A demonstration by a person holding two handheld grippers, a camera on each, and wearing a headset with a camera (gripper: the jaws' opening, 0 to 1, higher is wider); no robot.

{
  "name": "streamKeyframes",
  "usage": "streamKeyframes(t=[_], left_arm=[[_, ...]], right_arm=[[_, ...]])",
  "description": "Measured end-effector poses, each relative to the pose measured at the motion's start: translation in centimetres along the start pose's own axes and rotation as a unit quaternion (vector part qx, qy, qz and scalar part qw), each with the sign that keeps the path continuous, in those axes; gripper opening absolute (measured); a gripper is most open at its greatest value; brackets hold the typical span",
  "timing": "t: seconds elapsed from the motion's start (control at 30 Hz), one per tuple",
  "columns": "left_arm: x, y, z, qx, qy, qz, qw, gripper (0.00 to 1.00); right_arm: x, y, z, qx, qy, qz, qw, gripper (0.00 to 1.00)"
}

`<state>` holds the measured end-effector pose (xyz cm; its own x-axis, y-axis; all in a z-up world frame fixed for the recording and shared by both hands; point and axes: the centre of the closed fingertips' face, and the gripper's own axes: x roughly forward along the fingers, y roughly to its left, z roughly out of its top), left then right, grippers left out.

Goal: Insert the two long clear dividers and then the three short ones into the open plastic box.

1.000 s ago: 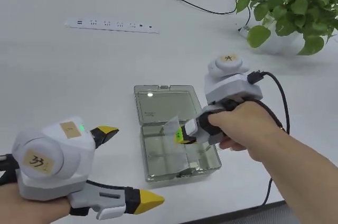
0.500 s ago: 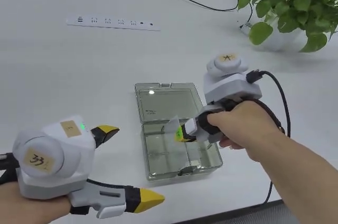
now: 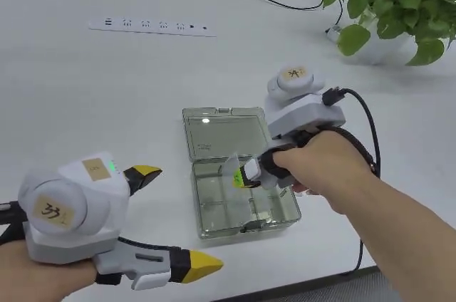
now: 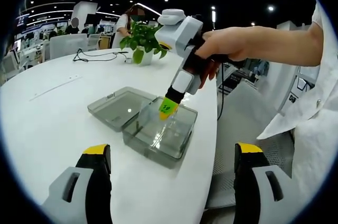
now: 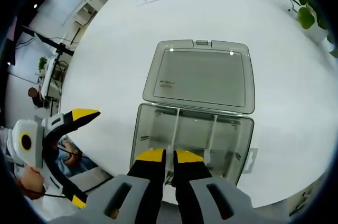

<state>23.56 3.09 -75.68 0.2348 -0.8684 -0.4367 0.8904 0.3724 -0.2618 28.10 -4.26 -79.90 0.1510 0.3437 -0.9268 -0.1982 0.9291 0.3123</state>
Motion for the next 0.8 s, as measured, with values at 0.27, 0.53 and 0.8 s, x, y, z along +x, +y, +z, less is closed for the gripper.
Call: streamKeyframes(t=[0.27, 0.53, 0.8], left_arm=[[0.0, -0.1, 0.1, -0.002, 0.000, 0.001, 1.0000, 1.00], [-0.1, -0.2, 0.1, -0.004, -0.001, 0.004, 1.0000, 1.00], [-0.3, -0.1, 0.5, -0.003, -0.002, 0.011, 0.9999, 0.99]], right_arm=[[1.2, 0.5, -0.1, -0.014, -0.001, 0.007, 0.9999, 0.08], [2.0, 0.3, -0.3, -0.018, 0.000, 0.010, 0.9998, 0.08], [2.4, 0.3, -0.4, -0.019, -0.006, 0.018, 0.9996, 0.09]])
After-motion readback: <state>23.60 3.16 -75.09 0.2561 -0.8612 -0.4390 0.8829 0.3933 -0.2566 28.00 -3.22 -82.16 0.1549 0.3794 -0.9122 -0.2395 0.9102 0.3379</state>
